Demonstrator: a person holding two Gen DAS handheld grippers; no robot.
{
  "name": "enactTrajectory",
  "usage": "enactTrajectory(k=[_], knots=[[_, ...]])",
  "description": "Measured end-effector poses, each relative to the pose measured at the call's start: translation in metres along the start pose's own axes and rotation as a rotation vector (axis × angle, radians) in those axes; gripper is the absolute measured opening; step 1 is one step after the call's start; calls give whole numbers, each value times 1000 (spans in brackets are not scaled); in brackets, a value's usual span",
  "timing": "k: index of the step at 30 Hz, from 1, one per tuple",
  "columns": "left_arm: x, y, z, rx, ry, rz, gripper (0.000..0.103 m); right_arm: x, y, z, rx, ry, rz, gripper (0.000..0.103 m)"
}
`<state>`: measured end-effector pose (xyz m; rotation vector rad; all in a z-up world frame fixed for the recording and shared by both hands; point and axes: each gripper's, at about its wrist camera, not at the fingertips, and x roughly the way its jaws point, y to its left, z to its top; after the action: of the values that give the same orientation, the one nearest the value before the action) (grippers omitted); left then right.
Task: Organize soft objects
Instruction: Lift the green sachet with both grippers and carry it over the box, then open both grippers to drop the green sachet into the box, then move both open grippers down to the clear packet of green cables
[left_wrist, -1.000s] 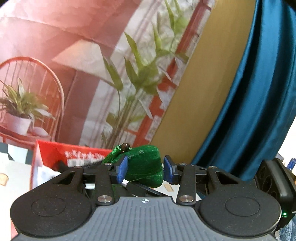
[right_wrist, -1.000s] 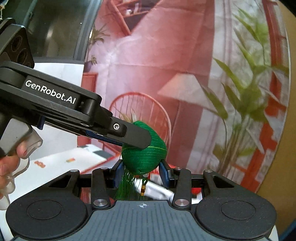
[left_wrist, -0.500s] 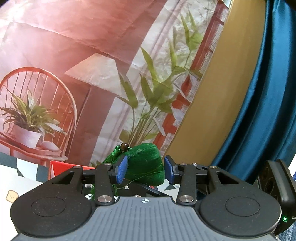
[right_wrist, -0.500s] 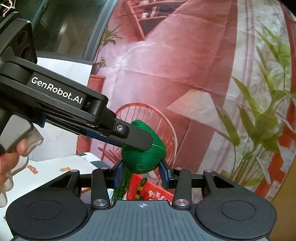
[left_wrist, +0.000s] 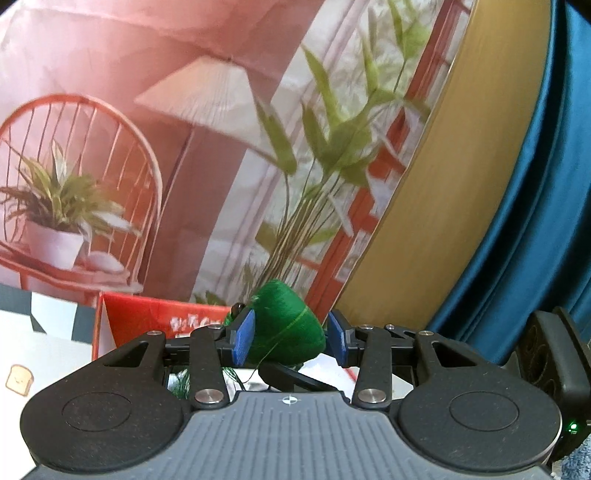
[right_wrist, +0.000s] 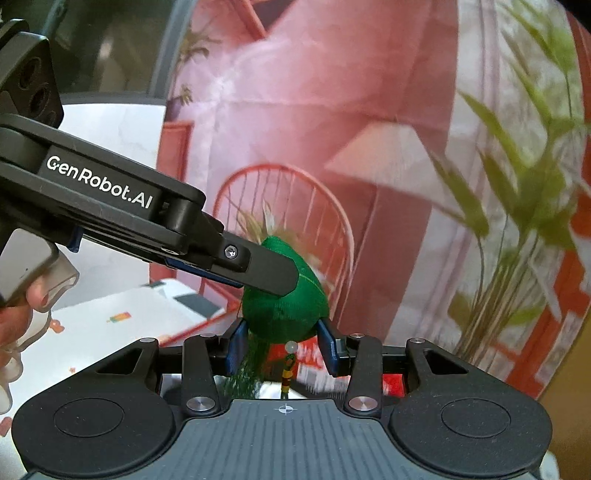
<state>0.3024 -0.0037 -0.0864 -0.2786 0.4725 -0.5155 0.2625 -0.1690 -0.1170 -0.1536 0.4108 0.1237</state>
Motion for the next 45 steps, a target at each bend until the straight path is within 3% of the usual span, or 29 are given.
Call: enactTrajectory(k=[8,17,19,27,36,45], knots=[[27,6,-13,23,69,71,49,14,-17,-28,86,88,-34,39],[10,19,-16,44,72,163,60,9,-38,-57,196,168,-137,45],[2,19,-21,48,72,176,62,0,-40,-64,230,157,-139,50],[-41,13,-57,81,71,229,85,-47,-25,-87,285,70,-192,102],[-68,15,-115,93,130,330,100,-88,0,-124,340,17,-239,102],[-49,34,-146,52,224,365,103,-67,21,-165,351,184,-210,103]])
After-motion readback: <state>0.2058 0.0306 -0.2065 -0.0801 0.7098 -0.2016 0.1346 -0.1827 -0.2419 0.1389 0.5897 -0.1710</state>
